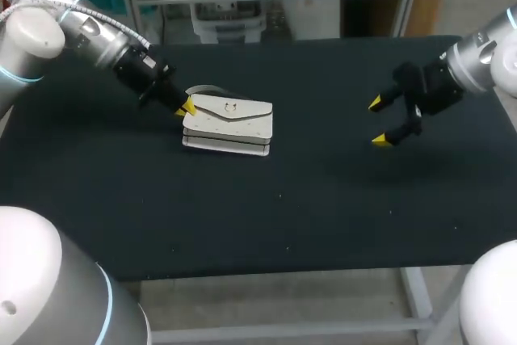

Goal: Pick up the bag, open it, inspect its contents, close it, and place it on the opposite side

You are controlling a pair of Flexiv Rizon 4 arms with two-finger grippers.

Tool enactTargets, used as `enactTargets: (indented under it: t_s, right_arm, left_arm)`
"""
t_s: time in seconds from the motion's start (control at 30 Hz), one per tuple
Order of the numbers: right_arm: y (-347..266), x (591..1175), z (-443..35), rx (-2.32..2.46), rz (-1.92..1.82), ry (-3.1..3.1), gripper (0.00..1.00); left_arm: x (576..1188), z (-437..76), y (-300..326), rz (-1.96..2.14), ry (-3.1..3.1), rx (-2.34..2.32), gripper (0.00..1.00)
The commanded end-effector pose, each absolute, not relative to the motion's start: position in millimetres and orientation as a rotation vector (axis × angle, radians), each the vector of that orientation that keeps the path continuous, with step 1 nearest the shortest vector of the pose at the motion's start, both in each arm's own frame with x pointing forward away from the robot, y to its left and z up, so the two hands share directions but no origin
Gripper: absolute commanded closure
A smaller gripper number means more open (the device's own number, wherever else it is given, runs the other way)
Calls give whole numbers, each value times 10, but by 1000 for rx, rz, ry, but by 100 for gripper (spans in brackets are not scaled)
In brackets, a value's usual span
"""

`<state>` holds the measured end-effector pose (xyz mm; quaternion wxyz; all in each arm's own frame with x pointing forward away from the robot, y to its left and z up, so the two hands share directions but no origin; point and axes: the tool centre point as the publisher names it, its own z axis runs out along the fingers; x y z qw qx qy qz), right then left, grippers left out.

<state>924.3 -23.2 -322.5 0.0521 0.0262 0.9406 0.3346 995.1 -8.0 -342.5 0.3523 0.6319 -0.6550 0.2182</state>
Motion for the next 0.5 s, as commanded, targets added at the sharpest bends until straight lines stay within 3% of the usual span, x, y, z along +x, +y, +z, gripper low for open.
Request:
enactTargets:
  t_s: [0.03,0.5]
  right_arm:
    - [-227,9248,-3228,80,1016,2862,0]
    - [-227,9248,-3228,80,1016,2862,0]
  left_arm:
    - [9896,-3416,-85,852,-1671,1841,100]
    - [9569,-3626,-656,836,-1701,1741,100]
